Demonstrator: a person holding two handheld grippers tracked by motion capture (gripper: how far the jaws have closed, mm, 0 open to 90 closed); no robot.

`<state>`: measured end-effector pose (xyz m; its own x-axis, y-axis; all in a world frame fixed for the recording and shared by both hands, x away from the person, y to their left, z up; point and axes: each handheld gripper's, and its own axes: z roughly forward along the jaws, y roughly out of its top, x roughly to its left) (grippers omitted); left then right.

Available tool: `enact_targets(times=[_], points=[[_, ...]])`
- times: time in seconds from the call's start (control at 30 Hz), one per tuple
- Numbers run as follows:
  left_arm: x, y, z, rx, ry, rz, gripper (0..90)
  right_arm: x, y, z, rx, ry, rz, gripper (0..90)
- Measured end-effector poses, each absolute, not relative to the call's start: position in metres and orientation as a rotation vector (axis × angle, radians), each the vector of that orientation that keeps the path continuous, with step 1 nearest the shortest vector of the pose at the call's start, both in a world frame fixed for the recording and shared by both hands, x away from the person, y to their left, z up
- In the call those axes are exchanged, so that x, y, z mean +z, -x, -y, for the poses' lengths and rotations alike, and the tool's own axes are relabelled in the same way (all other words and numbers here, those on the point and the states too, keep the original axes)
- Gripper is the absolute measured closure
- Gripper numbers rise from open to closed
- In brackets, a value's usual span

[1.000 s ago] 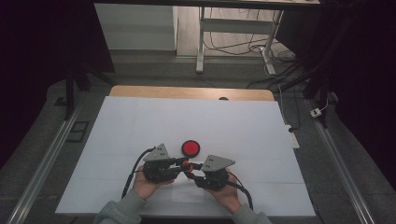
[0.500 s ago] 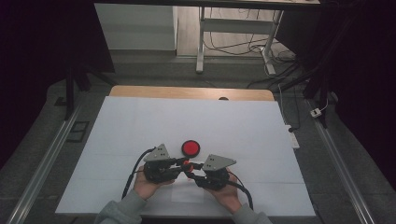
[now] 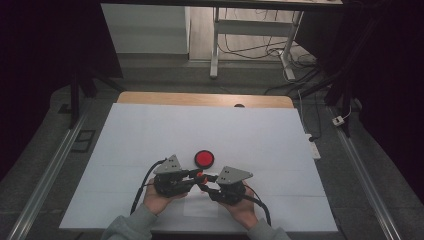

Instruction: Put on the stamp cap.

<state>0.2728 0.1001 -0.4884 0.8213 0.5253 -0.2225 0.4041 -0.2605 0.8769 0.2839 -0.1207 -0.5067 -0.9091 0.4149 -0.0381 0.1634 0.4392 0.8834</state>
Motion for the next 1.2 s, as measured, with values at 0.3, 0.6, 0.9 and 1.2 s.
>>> enact_targets(times=[0.3,0.6,0.9,1.2], points=[[-0.4919,-0.2738,-0.1008,0.117,-1.879,-0.706,73.2,-0.507,-0.2821,0.1188,1.418,-0.482,-2.441,64.8],[-0.4924,-0.2733,-0.0995,0.128,-1.893,-0.704,73.2,-0.5077,-0.2817,0.1184,1.402,-0.473,-2.443,64.8],[-0.494,-0.2726,-0.0974,0.14,-1.904,-0.706,73.3,-0.509,-0.2818,0.1184,1.387,-0.467,-2.444,64.7],[-0.498,-0.2713,-0.094,0.157,-1.912,-0.72,73.4,-0.5128,-0.2825,0.1184,1.384,-0.499,-2.461,64.7]])
